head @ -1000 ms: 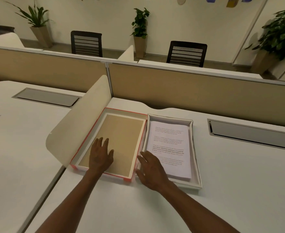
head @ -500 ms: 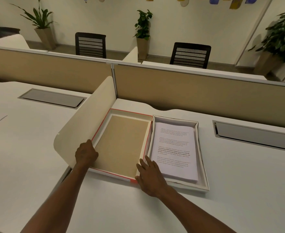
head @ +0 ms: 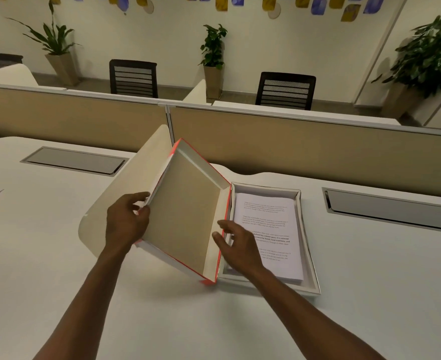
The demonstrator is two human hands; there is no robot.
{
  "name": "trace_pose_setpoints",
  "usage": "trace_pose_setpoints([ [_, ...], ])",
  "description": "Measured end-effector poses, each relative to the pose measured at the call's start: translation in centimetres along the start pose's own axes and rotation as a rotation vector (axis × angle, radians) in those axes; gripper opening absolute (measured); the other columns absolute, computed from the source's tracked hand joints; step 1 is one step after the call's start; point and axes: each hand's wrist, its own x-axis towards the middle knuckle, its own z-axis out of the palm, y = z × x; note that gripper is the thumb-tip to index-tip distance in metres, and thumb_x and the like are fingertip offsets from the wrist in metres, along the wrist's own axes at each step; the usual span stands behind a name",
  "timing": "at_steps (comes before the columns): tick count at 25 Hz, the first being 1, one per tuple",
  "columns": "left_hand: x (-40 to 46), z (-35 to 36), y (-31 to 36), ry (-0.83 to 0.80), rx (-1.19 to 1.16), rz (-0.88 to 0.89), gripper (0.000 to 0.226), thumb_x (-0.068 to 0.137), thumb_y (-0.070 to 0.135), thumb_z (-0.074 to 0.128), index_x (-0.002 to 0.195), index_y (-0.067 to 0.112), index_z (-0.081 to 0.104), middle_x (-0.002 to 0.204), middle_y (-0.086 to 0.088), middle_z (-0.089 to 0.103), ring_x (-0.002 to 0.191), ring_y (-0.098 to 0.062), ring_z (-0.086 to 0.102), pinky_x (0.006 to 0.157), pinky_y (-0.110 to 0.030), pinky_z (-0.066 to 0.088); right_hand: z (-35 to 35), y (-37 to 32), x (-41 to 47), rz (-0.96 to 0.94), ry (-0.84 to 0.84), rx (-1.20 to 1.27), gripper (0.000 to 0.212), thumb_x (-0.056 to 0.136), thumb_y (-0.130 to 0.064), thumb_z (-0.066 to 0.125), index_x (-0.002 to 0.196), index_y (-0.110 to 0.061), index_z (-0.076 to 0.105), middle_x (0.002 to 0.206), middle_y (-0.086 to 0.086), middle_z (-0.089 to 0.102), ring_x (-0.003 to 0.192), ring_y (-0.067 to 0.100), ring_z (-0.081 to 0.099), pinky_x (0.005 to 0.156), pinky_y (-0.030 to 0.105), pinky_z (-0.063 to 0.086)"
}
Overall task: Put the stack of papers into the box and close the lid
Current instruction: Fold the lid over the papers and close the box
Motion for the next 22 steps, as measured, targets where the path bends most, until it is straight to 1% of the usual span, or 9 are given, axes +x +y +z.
trace_pose_setpoints([
  [3, -1.8, 0.7, 3.7, 0.000, -0.026, 0.144, 0.032, 0.085, 0.007, 0.071, 0.115, 0.016, 0.076, 0.113, -0.003, 0.074, 0.085, -0.017, 0.063, 0.080, -0.031, 0.051, -1.8, -3.3, 2.3, 0.105, 0.064, 0.183, 0.037, 0.087, -0.040, 0.072, 0.119, -0.022, 0.068, 0.108, -0.006, 0.073, 0.089, 0.002, 0.067, 0.075, 0.017, 0.055],
  [6, -4.2, 2.4, 7.3, -0.029, 0.044, 0.259, 0.031, 0.081, 0.006, 0.073, 0.111, 0.013, 0.077, 0.112, -0.006, 0.074, 0.092, -0.022, 0.064, 0.084, -0.027, 0.047, -3.6, -6.3, 4.8, 0.330, 0.014, 0.501, 0.037, 0.087, -0.040, 0.073, 0.116, -0.017, 0.067, 0.109, 0.004, 0.073, 0.090, 0.015, 0.073, 0.075, 0.032, 0.062],
  [9, -6.8, 4.7, 10.5, -0.076, 0.119, 0.249, 0.030, 0.085, 0.014, 0.074, 0.116, 0.014, 0.075, 0.121, -0.004, 0.070, 0.111, -0.022, 0.059, 0.088, -0.024, 0.044, -5.0, -8.2, 6.4, 0.486, -0.062, 0.745, 0.033, 0.092, -0.038, 0.067, 0.114, -0.013, 0.063, 0.110, 0.009, 0.072, 0.092, 0.024, 0.074, 0.070, 0.036, 0.063],
  [12, -9.1, 6.6, 12.6, -0.171, 0.095, 0.246, 0.040, 0.087, 0.028, 0.075, 0.125, 0.019, 0.069, 0.134, -0.001, 0.064, 0.121, -0.019, 0.054, 0.098, -0.022, 0.039, -5.8, -8.2, 6.8, 0.530, -0.044, 0.754, 0.028, 0.095, -0.031, 0.065, 0.115, -0.011, 0.064, 0.113, 0.008, 0.072, 0.092, 0.025, 0.071, 0.059, 0.030, 0.060],
  [14, -10.2, 7.3, 12.9, -0.260, -0.056, 0.289, 0.055, 0.082, 0.040, 0.077, 0.132, 0.023, 0.064, 0.141, 0.002, 0.058, 0.125, -0.015, 0.053, 0.104, -0.025, 0.041, -6.4, -7.4, 6.7, 0.532, 0.010, 0.715, 0.023, 0.095, -0.027, 0.065, 0.111, -0.011, 0.065, 0.112, 0.006, 0.072, 0.089, 0.024, 0.070, 0.057, 0.027, 0.058],
  [16, -10.3, 7.7, 12.3, -0.299, -0.263, 0.286, 0.065, 0.077, 0.052, 0.073, 0.136, 0.028, 0.060, 0.140, 0.012, 0.054, 0.122, -0.006, 0.056, 0.102, -0.021, 0.046, -7.2, -6.5, 6.8, 0.548, 0.049, 0.724, 0.020, 0.095, -0.025, 0.066, 0.109, -0.011, 0.065, 0.110, 0.006, 0.071, 0.089, 0.025, 0.070, 0.062, 0.031, 0.061],
  [18, -9.4, 8.5, 10.5, -0.288, -0.391, 0.171, 0.068, 0.076, 0.066, 0.066, 0.136, 0.033, 0.058, 0.137, 0.019, 0.053, 0.117, 0.000, 0.058, 0.094, -0.015, 0.048, -8.2, -5.5, 6.7, 0.574, 0.060, 0.764, 0.012, 0.095, -0.023, 0.065, 0.102, -0.013, 0.065, 0.108, 0.008, 0.071, 0.091, 0.025, 0.070, 0.066, 0.035, 0.061],
  [19, -8.7, 9.2, 9.3, -0.293, -0.420, 0.059, 0.071, 0.076, 0.073, 0.062, 0.135, 0.035, 0.057, 0.138, 0.017, 0.055, 0.118, -0.003, 0.059, 0.091, -0.018, 0.049, -8.6, -5.1, 6.5, 0.590, 0.063, 0.779, 0.009, 0.095, -0.022, 0.065, 0.099, -0.014, 0.064, 0.105, 0.008, 0.072, 0.089, 0.023, 0.070, 0.064, 0.034, 0.059],
  [22, -6.9, 12.3, 4.8, -0.386, -0.299, -0.349, 0.073, 0.086, 0.074, 0.048, 0.143, 0.028, 0.049, 0.151, -0.003, 0.051, 0.134, -0.027, 0.054, 0.101, -0.042, 0.049, -9.8, -4.0, 6.0, 0.618, 0.082, 0.783, 0.006, 0.095, -0.021, 0.065, 0.096, -0.015, 0.065, 0.099, 0.006, 0.073, 0.085, 0.021, 0.070, 0.059, 0.031, 0.056],
])
